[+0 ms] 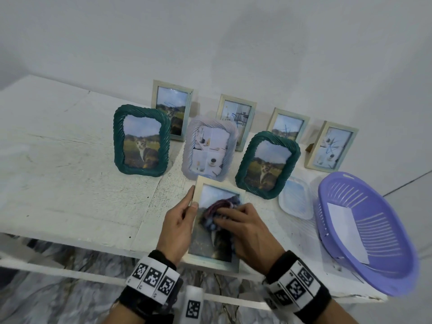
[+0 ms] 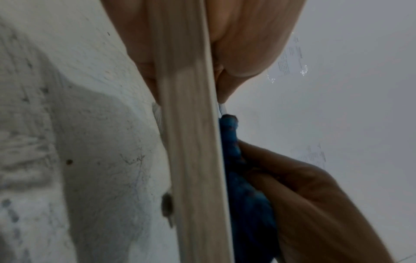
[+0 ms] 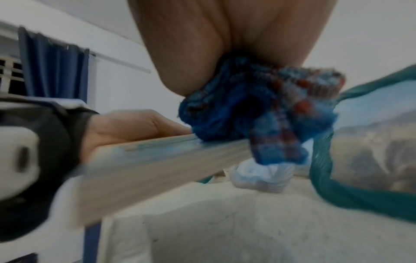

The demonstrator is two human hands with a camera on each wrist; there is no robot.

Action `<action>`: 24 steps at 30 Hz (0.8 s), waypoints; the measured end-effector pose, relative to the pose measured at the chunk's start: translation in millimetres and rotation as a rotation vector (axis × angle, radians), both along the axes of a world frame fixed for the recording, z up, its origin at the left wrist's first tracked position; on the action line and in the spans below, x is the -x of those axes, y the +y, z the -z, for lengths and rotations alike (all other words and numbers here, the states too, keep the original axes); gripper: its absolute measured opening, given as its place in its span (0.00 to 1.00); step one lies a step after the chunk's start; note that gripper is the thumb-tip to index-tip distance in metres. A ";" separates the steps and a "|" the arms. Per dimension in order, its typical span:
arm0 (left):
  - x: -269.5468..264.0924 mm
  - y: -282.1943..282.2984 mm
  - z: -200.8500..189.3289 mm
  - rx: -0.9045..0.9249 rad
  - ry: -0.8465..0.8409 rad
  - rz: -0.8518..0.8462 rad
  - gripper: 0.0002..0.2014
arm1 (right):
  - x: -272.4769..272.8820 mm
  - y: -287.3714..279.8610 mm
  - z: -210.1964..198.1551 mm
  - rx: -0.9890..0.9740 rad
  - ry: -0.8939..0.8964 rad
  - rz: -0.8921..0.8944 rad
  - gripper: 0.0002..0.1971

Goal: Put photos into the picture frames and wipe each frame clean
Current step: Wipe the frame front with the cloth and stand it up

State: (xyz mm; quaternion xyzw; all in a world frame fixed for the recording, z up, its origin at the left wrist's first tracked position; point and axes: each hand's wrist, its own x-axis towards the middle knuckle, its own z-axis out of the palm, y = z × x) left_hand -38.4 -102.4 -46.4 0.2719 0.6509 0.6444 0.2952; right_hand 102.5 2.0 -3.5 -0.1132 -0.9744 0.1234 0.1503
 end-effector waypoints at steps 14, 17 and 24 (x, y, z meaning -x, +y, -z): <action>-0.3 3.4 2.8 0.009 -0.067 0.000 0.21 | 12.5 14.3 -5.1 0.008 -0.003 0.066 0.23; 4.4 6.2 -0.3 0.009 -0.059 -0.008 0.20 | 21.3 6.2 -1.5 -0.019 -0.006 0.101 0.24; 13.9 2.5 4.1 0.035 -0.042 -0.045 0.20 | -2.2 -5.7 -6.4 0.003 -0.107 -0.136 0.20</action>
